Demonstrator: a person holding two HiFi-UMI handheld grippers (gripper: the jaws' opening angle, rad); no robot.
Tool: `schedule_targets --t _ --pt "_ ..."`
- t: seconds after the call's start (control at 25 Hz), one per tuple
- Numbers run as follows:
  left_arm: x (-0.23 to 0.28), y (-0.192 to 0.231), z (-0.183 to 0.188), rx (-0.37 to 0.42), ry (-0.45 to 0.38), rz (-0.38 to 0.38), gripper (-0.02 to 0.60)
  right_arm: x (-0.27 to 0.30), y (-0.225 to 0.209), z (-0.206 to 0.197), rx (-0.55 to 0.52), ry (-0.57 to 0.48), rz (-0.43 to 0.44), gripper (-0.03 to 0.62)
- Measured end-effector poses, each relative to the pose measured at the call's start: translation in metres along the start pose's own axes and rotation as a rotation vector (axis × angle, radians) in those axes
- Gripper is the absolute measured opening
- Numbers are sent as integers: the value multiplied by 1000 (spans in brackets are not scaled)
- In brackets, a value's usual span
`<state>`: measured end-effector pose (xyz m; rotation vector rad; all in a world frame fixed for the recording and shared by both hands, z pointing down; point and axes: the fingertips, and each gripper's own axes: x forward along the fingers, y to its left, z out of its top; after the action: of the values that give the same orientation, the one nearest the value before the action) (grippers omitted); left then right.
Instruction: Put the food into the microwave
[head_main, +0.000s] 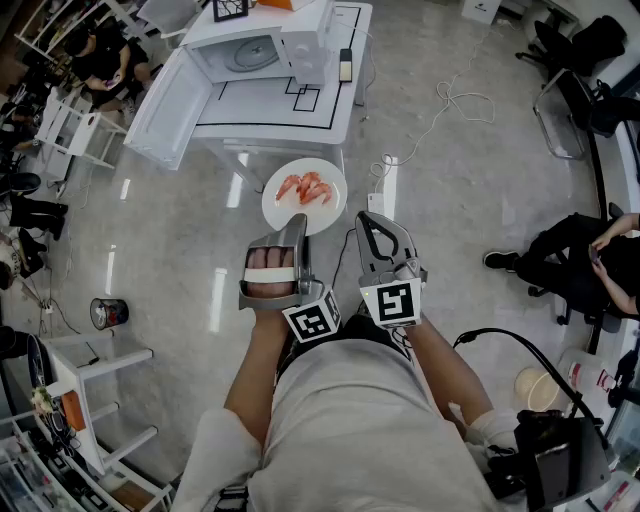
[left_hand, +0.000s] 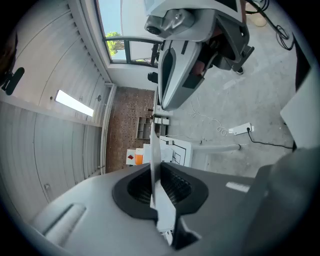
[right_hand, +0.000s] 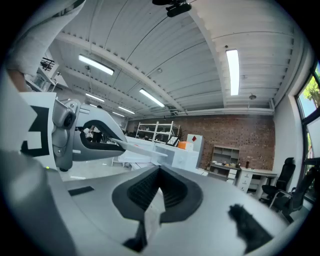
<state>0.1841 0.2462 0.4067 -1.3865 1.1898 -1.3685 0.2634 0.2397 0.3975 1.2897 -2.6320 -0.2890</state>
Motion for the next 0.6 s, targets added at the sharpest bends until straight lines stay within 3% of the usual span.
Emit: schedule_targets --t 0.6 --pt "2 0 14 2 -5 10 35 -6 -7 -8 15 4 8 10"
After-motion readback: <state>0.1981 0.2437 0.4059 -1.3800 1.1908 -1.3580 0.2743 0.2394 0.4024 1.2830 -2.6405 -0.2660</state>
